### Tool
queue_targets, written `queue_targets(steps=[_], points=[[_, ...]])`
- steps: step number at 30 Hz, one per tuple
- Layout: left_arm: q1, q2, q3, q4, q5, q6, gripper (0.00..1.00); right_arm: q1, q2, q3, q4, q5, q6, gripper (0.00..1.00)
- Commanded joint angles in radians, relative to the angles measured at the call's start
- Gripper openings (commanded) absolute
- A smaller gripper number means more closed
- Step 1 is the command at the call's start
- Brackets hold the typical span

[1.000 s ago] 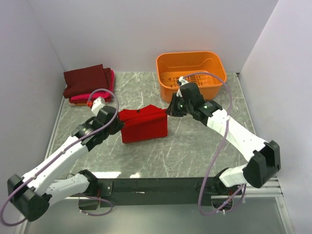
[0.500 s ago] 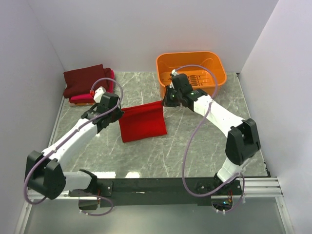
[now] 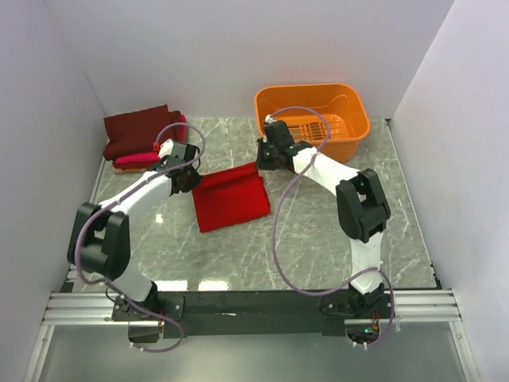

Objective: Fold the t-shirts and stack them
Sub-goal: Fold the tshirt, then neatly place the folded tshirt to the corner

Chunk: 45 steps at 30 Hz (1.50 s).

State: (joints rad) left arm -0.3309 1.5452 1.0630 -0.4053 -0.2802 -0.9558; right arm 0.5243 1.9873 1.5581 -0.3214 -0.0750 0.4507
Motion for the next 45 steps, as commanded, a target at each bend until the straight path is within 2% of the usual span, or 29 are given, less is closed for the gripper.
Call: queue_targets(steps=[1,2,3,5,6,7,8,13,21,28,36,45], points=[[0.027,0.053,0.049,-0.017,0.002,0.025,0.15,-0.021,0.050,0.077,0.054,0.063,-0.026,0.23],[0.032,0.064,0.054,-0.020,0.007,0.025,0.27,-0.023,0.063,0.091,0.050,0.057,-0.032,0.30],[0.032,0.064,0.055,-0.023,0.007,0.026,0.54,-0.023,0.083,0.121,0.015,0.055,-0.030,0.34],[0.032,0.046,0.052,-0.020,0.001,0.025,0.74,-0.020,0.079,0.120,0.010,0.044,-0.030,0.48],[0.032,0.035,0.048,-0.015,0.004,0.028,0.92,-0.018,0.056,0.109,0.030,0.043,-0.029,0.50],[0.032,0.014,0.045,-0.010,0.007,0.028,0.96,-0.018,0.044,0.085,0.038,0.031,-0.029,0.59],[0.030,0.001,0.034,-0.004,0.012,0.032,0.99,-0.017,0.030,0.073,0.045,0.024,-0.030,0.59],[0.032,-0.057,-0.011,-0.003,0.039,0.038,0.99,-0.009,-0.064,-0.016,0.076,-0.026,-0.027,0.60],[0.032,-0.132,-0.173,0.045,0.141,0.052,0.99,0.045,-0.174,-0.165,0.125,-0.101,-0.021,0.61],[0.033,-0.168,-0.265,0.077,0.148,0.049,1.00,0.114,-0.165,-0.271,0.165,-0.082,0.029,0.62],[0.036,-0.106,-0.259,0.128,0.156,0.057,0.99,0.114,-0.085,-0.363,0.171,-0.028,0.074,0.62],[0.038,0.019,-0.215,0.172,0.176,0.071,0.86,0.106,-0.087,-0.383,0.179,-0.045,0.079,0.62]])
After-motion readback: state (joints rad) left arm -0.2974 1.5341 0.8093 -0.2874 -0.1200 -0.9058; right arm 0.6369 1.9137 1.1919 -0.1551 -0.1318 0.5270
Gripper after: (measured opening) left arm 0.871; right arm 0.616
